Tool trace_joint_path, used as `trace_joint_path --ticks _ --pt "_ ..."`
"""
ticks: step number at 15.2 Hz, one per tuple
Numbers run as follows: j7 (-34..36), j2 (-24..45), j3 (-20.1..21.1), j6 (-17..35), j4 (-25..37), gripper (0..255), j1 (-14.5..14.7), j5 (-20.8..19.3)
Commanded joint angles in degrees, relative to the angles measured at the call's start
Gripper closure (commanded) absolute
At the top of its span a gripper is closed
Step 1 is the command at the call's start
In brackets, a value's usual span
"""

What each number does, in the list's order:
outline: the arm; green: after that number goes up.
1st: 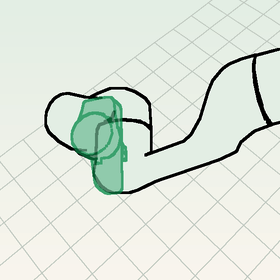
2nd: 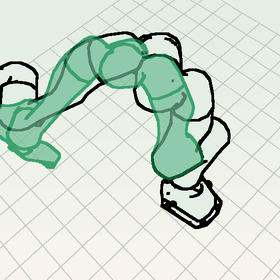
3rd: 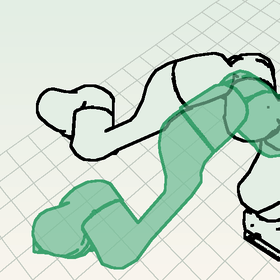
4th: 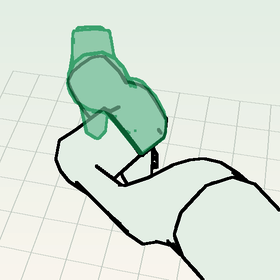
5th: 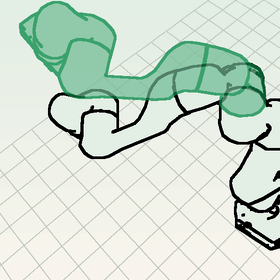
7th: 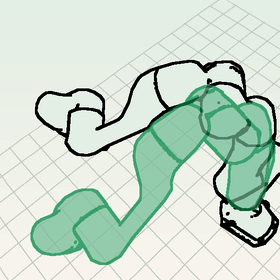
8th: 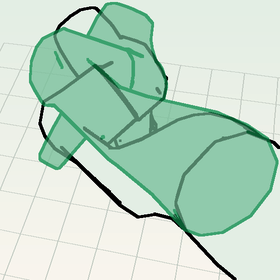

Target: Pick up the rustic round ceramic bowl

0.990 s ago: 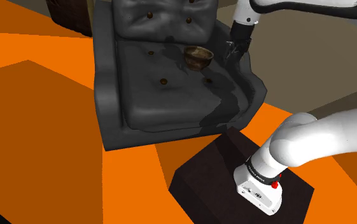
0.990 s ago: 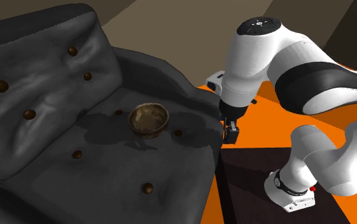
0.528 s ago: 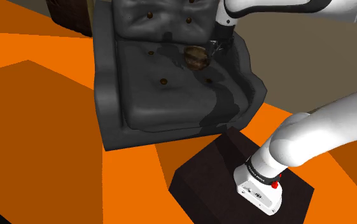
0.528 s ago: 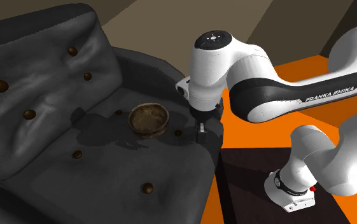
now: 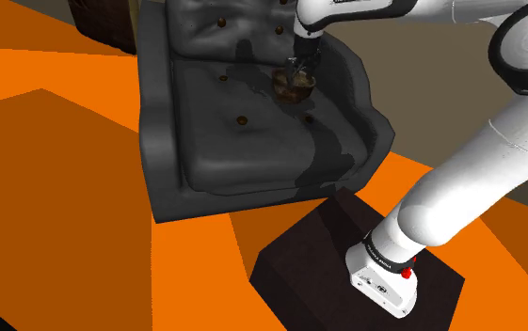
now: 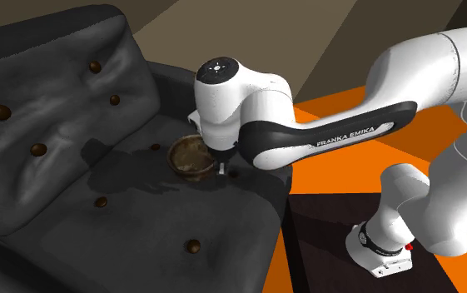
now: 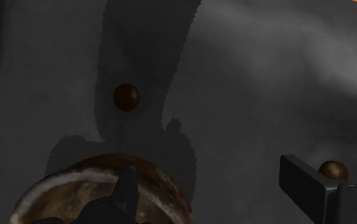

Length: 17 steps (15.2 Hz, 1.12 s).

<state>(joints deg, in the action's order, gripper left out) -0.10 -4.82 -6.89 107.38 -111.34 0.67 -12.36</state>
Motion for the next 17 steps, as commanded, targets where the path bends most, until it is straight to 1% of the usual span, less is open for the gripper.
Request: trace_joint_path --ticks 1,8,15,17 --pt "-0.6 4.0 -0.2 0.8 3.7 0 -0.1 -0.4" --pt "-2.7 18.8 -0.6 1.4 19.3 0 -0.7 -1.2" --pt "-1.5 19.6 -0.6 6.4 15.1 0 -0.8 -1.5" --pt "-1.4 19.7 -0.6 6.8 14.8 0 -0.8 -1.6"
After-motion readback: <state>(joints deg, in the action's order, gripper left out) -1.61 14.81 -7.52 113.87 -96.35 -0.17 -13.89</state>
